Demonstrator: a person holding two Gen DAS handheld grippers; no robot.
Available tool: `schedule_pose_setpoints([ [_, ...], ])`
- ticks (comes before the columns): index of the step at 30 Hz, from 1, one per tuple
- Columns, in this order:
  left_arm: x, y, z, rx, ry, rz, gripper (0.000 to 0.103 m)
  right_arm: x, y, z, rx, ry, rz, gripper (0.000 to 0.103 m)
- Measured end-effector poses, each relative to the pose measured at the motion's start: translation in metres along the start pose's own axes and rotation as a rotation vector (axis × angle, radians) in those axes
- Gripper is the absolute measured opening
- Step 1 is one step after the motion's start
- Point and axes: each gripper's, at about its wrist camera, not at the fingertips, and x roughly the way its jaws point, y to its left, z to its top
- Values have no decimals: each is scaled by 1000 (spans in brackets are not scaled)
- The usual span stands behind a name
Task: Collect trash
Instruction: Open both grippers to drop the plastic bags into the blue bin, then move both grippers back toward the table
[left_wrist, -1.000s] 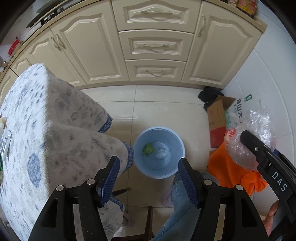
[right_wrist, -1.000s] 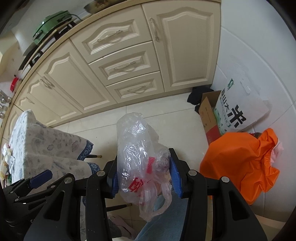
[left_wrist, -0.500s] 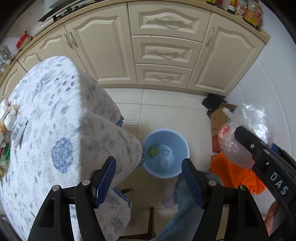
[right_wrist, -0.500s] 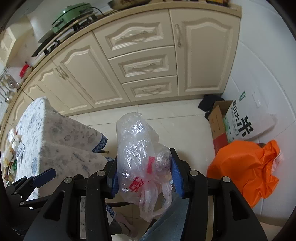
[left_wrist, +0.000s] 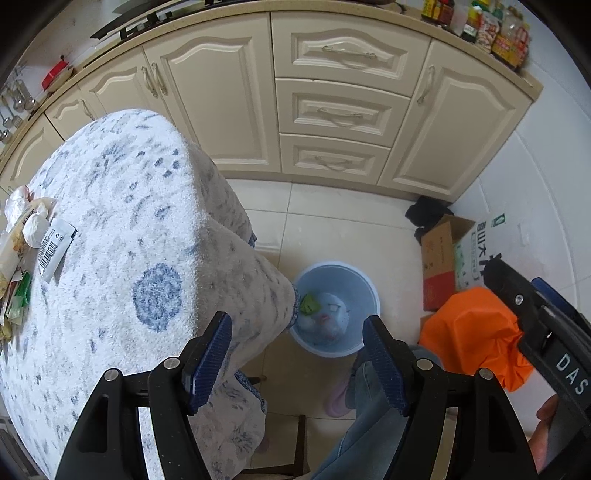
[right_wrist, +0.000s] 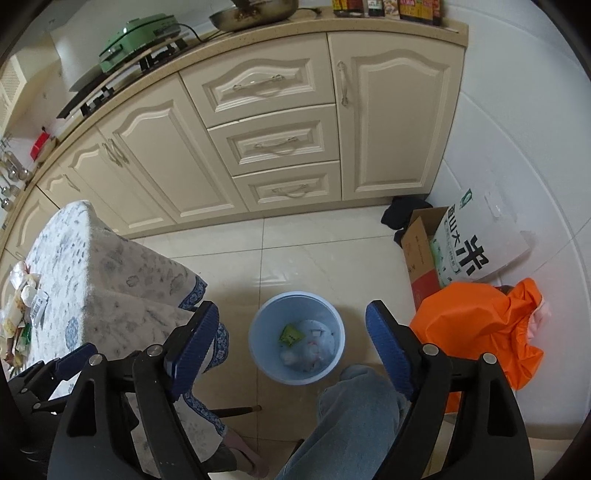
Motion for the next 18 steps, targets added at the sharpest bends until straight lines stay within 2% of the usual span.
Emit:
schedule_pose_setpoints([
  [9, -24, -8, -10, 14, -34, -2, 74, -17, -7, -5, 10, -27, -10, 89],
  [18, -49, -13, -27, 31, -57, -12, 75, -35, -17, -15, 30, -44, -23, 90],
])
